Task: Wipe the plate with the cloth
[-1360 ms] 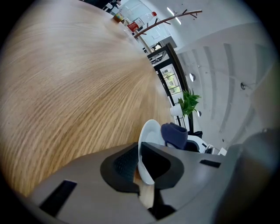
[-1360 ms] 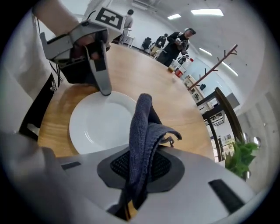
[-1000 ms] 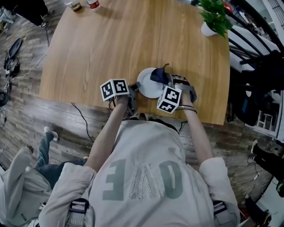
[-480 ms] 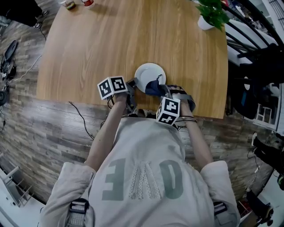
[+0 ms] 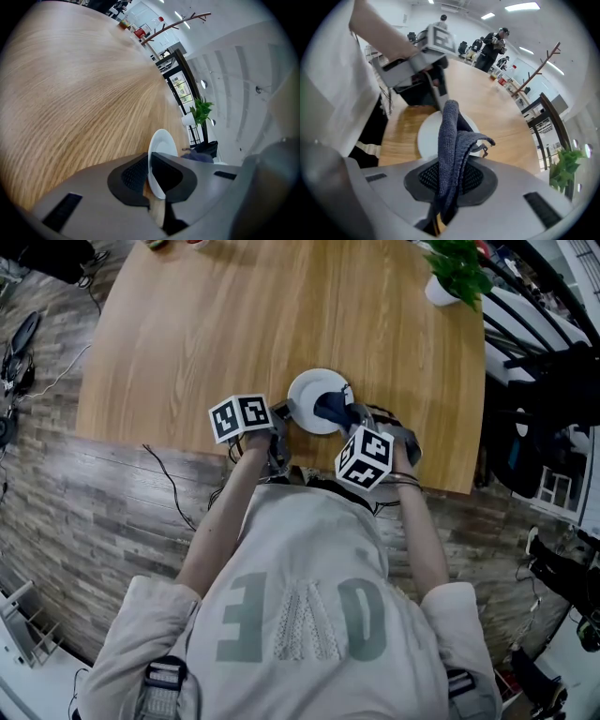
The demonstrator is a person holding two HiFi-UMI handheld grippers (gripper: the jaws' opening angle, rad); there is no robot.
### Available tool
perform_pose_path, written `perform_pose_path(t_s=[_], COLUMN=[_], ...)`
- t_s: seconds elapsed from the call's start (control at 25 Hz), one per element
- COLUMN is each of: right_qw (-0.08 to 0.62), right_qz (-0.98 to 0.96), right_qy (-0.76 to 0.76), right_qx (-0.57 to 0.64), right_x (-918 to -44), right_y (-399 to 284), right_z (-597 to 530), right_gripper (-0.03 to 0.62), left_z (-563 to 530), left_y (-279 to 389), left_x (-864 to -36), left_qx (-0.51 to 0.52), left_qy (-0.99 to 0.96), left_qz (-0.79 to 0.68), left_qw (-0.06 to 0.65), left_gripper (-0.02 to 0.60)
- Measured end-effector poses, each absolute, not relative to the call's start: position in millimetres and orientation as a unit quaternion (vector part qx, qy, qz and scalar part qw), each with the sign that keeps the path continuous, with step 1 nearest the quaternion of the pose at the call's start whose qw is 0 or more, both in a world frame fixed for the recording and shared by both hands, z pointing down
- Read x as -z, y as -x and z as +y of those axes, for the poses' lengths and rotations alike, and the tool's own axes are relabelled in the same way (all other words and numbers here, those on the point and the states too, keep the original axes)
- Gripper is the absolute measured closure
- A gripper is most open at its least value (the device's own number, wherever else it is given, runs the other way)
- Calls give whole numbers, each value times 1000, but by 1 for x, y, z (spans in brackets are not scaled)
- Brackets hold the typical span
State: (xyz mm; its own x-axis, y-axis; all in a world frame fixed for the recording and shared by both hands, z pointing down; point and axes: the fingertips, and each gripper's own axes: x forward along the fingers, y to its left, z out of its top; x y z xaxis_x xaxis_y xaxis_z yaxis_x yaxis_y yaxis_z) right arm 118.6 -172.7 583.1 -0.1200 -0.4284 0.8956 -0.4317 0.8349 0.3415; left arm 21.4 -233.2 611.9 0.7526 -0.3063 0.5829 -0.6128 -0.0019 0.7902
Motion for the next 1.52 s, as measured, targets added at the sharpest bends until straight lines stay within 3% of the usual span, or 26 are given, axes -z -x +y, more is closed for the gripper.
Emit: perform_pose_path(t_s=[0.4, 0.68, 1.52], right_qw=[639, 654, 633], right_qz=[-705, -693, -757], right_qy=[-306, -293, -163], right_qx=[43, 82, 21], right_x=[-601, -606, -601], right_y=[-138, -125, -78], right_z=[-256, -236, -127], right_gripper=[537, 537, 537], left_z=[-232, -233, -232], left_y=[-23, -21, -23], left_x=[-612, -612, -611], left_qx=[-120, -120, -120], left_qy=[-695, -696, -700], left_qz=[-330, -335, -340], left_qw=[627, 623, 616], left_gripper=[552, 551, 551])
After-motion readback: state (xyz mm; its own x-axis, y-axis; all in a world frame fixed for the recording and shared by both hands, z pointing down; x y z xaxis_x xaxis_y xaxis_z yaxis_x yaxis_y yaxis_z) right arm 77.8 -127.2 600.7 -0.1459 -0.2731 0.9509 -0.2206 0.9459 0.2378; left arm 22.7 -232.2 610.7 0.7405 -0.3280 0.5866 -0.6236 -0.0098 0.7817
